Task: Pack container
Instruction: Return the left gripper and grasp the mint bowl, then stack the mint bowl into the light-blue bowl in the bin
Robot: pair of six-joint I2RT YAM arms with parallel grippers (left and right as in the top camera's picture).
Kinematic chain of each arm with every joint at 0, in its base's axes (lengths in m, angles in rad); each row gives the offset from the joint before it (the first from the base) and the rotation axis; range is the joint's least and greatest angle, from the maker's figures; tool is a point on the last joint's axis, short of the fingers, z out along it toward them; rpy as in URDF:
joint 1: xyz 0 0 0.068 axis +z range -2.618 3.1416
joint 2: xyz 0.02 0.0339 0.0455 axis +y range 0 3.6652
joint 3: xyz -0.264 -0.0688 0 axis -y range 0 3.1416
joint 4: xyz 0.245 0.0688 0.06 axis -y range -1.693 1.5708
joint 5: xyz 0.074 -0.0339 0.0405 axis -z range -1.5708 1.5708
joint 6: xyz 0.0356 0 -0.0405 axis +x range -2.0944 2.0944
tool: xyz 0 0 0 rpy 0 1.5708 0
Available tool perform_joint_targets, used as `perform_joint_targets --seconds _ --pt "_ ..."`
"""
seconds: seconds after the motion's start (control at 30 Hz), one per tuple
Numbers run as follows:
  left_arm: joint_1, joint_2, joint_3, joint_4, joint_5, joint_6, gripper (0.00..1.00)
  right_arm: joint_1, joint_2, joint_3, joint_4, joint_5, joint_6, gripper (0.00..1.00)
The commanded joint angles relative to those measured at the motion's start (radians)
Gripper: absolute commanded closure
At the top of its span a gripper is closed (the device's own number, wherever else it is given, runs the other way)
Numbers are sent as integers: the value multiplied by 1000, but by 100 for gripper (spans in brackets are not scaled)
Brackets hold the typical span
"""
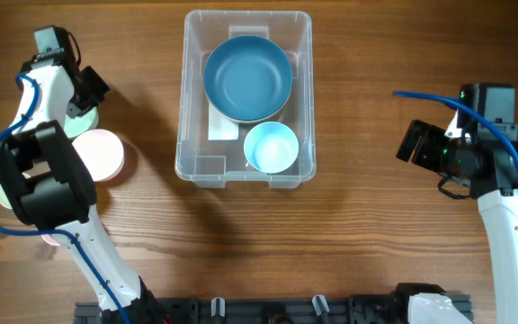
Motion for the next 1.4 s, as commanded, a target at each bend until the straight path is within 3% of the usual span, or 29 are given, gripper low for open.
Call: perform_joint_targets --seconds 0.0,0.1,0.27,0.43,0.57,0.6,0.7,0.8,0.9,0.97,1.2,1.37 --pt "-3 25 2 13 -10 2 89 3 -1 -3 3 10 -13 0" --pt "-3 25 2 22 -20 3 96 3 -1 -3 3 10 -13 0" --pt "-5 6 50 -11 -66 10 96 3 -1 -3 6 10 -13 0" --pt "-99 -106 308 -314 -66 29 96 3 -1 -3 6 10 -13 0" --pt "-293 -268 437 -505 -66 30 96 3 -1 -3 2 10 -11 0" --pt "-401 -335 438 -541 -66 30 96 3 -1 -3 0 11 -10 0" --pt "-607 -381 438 -598 -66 29 96 -5 -1 -3 -6 143 102 0" --pt "-810 -365 428 -625 -66 26 96 -86 -1 -3 -9 117 124 0" --pt "-900 -333 425 -641 -39 -29 96 -120 -1 -3 -11 84 117 0" --pt "-945 -282 425 -643 63 -32 96 -120 -1 -3 -13 84 117 0" --pt "-1026 -61 423 -661 146 -51 96 -120 -1 -3 -24 81 116 0" --pt "-1032 -12 423 -669 143 -58 96 -120 -1 -3 -24 80 116 0"
